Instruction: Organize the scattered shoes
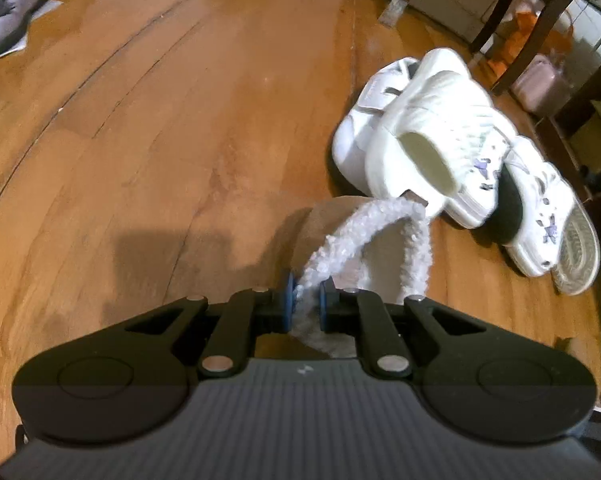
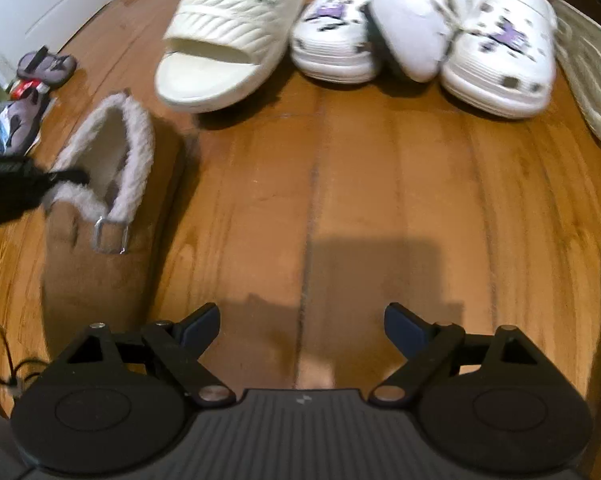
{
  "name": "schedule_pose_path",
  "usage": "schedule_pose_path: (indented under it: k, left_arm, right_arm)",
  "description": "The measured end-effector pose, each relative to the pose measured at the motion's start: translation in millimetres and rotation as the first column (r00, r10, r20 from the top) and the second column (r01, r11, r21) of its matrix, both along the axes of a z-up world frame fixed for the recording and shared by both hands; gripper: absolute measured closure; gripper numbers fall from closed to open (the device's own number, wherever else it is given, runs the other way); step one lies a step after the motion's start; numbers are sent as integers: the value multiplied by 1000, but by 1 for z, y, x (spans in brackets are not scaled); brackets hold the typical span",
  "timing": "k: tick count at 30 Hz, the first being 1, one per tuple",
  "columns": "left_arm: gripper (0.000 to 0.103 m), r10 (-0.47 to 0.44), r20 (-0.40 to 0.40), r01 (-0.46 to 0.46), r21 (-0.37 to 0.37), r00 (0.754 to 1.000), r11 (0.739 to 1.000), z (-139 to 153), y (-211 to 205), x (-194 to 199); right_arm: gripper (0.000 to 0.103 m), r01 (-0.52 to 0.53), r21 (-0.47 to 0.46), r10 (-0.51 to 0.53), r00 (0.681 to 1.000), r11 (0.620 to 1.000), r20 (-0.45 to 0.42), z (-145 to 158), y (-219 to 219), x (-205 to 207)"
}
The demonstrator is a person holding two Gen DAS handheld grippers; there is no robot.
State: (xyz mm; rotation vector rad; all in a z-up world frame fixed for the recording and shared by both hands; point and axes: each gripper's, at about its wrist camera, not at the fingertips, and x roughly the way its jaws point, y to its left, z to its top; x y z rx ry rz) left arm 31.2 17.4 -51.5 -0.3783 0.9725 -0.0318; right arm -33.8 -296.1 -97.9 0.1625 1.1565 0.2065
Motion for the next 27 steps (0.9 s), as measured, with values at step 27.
schedule_pose_path:
  k: [27]
  left_arm:
    - [86, -334, -70, 322, -141, 940, 936, -14, -65, -16]
  right_arm:
    - [13, 1, -34, 1, 998, 999, 65, 45, -2, -33]
